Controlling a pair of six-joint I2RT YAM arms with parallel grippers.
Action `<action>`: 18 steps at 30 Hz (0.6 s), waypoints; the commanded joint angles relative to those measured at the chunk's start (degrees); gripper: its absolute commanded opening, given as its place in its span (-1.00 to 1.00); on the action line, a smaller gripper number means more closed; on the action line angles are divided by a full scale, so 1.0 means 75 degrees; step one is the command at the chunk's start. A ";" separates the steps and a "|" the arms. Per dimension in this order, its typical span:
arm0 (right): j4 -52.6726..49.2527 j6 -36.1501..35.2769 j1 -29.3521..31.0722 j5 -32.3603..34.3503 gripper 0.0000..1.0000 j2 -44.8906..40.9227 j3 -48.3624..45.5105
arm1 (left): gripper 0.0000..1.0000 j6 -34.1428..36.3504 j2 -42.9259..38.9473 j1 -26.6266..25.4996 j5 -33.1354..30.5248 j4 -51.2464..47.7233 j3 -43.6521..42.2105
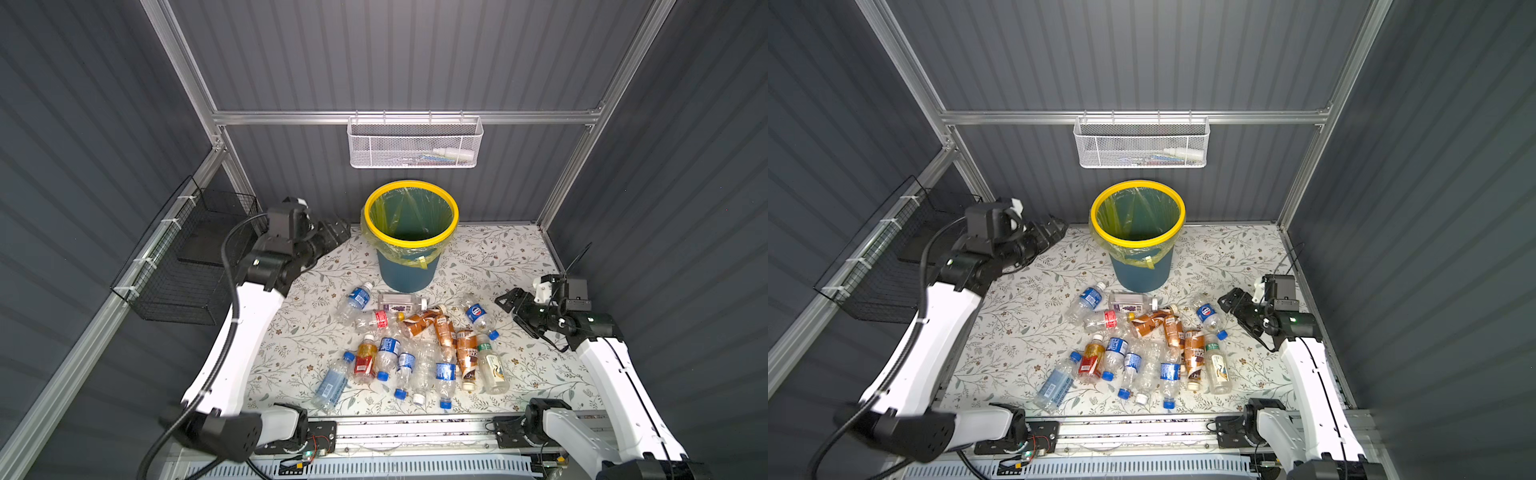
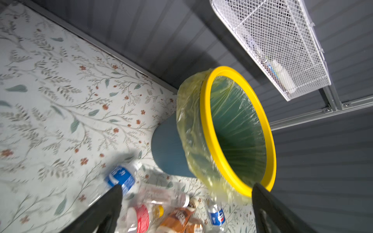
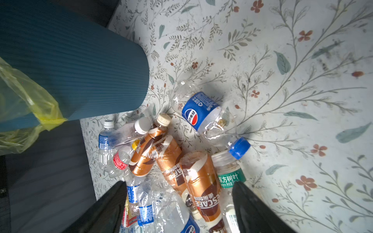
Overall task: Throw the plastic bottles in the bin
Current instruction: 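Carry the green bottle over the bin and open the left gripper, then grasp a clear Pepsi bottle with the right gripper while the left gripper returns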
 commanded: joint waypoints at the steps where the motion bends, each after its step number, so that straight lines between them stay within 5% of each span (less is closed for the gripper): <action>1: -0.0183 -0.0361 0.0146 0.0104 0.65 0.0232 -0.0355 | 0.99 0.0402 -0.0454 -0.0011 -0.0297 -0.0184 -0.1403; 7: 0.0113 -0.0468 0.1015 0.0774 0.70 0.0991 -0.0392 | 0.99 0.0634 -0.1254 -0.0010 -0.0139 -0.0115 -0.2980; 18: 0.0467 -0.0697 0.1441 0.1845 0.86 0.2140 0.0214 | 0.98 0.0526 -0.1363 -0.0010 0.0331 0.0449 -0.3929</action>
